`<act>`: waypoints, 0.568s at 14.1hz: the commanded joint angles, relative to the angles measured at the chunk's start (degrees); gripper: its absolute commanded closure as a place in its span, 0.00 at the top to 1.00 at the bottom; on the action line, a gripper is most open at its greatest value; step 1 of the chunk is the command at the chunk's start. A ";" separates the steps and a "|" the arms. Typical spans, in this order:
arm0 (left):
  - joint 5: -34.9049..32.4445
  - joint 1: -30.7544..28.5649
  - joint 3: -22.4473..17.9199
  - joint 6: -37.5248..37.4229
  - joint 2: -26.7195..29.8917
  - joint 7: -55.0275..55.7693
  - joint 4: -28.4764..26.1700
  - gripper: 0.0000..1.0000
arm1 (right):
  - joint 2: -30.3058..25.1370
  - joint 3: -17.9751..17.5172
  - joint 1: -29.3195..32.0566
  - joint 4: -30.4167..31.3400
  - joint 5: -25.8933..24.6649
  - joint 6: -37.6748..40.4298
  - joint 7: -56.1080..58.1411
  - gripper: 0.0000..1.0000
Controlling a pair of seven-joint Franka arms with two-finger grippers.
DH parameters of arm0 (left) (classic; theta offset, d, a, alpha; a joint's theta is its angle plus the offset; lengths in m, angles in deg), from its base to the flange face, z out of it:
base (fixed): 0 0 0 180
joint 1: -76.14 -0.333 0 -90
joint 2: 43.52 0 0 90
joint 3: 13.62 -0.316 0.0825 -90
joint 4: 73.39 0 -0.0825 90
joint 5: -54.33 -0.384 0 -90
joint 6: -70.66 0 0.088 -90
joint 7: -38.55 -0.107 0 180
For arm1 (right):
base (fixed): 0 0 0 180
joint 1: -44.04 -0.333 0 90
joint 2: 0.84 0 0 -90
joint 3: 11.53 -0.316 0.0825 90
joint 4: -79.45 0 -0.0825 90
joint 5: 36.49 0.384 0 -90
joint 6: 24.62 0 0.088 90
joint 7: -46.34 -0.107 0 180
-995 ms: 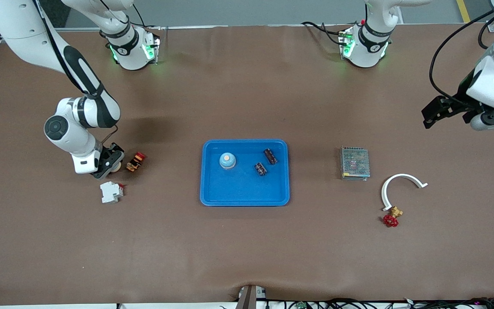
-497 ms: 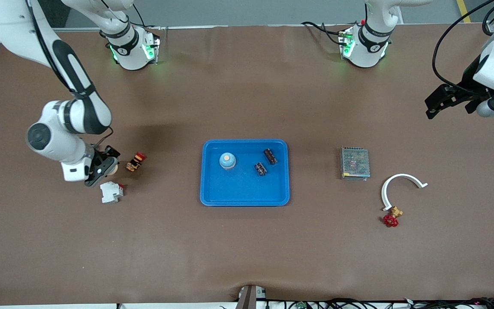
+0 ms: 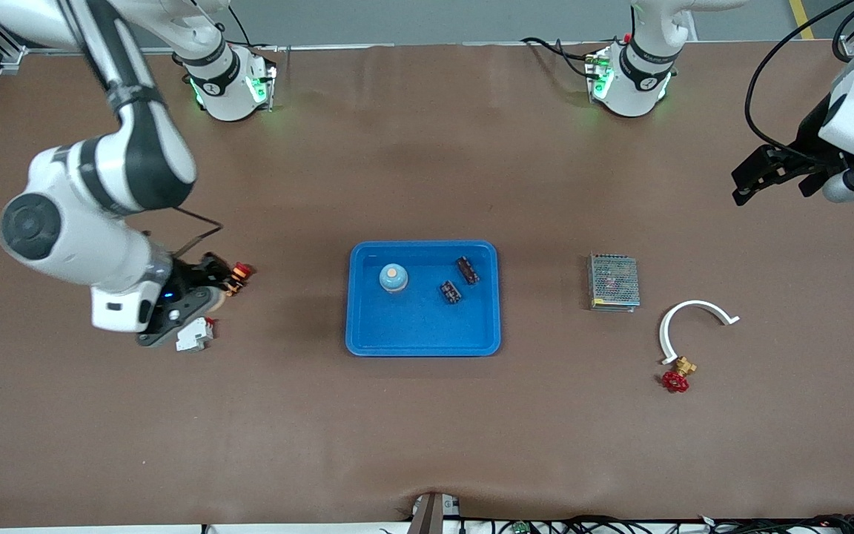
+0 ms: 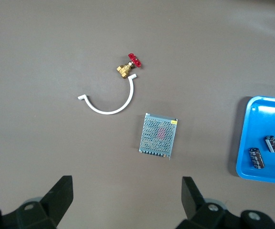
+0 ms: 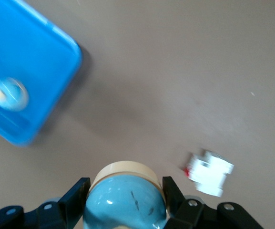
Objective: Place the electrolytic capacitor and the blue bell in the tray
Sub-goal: 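Carry the blue bell into the tray with the right gripper and release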
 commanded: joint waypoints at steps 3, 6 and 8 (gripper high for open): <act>1.23 -0.58 -0.53 -0.89 -0.25 -2.30 0.71 1.00 | 8.10 0.46 -12.04 -9.76 -2.31 0.68 -26.54 0.36; 1.23 -0.58 -0.45 -1.34 -0.25 -2.38 0.71 1.00 | 14.69 0.46 -16.53 -12.59 -2.22 -5.17 -39.47 0.36; 1.23 -0.58 -0.45 -1.34 -0.42 -2.56 0.80 1.00 | 17.52 0.73 -19.17 -12.68 -2.66 -9.85 -44.15 0.36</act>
